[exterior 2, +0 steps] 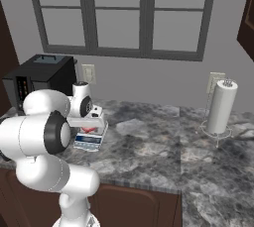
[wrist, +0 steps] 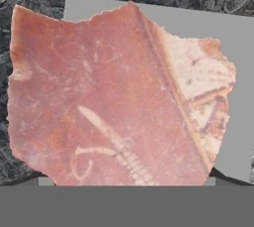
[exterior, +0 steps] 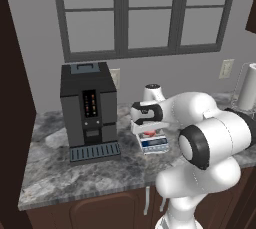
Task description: Take the steak from the fridge and place it on the digital scale on the counter by the fridge. Wait a few seconds for a reading, then move it to the plate on the dining counter.
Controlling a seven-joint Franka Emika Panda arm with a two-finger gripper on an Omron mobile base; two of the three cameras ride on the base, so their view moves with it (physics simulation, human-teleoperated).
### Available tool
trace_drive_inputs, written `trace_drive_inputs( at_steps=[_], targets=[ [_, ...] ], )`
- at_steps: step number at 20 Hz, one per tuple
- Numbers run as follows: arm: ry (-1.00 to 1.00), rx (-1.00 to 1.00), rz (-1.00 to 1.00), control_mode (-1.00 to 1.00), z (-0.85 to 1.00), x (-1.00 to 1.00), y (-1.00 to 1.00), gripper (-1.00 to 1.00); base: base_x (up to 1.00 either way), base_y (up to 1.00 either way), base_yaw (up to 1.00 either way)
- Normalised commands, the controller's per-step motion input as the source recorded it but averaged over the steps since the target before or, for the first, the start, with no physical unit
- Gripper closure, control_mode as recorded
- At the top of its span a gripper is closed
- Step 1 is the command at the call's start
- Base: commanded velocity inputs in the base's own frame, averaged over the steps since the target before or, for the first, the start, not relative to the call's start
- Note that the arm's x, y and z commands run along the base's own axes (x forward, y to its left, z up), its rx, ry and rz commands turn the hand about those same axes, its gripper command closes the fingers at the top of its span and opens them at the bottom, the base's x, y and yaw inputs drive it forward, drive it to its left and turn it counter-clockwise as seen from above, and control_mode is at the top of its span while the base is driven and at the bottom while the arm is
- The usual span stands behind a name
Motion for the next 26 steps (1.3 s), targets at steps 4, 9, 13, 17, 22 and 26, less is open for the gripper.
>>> trace_drive_inputs(
  at_steps=[4,9,13,17,22,26],
  targets=[
    [0.0,0.0,0.0,-1.0,0.0,0.0,0.0,1.0,0.0,0.0,0.0],
    [0.0,0.0,0.0,-1.0,0.0,0.0,-0.01,1.0,0.0,0.0,0.0],
    [0.0,0.01,0.0,-1.0,0.09,-0.28,-0.09,1.0,0.0,0.0,0.0],
    [-0.03,0.06,0.0,-1.0,0.52,-0.75,-0.16,1.0,0.0,0.0,0.0],
    [-0.06,0.04,0.0,-1.0,0.81,-0.94,-0.03,1.0,0.0,0.0,0.0],
    [-0.07,0.02,0.0,-1.0,0.85,-1.0,0.0,1.0,0.0,0.0,0.0]
  ],
)
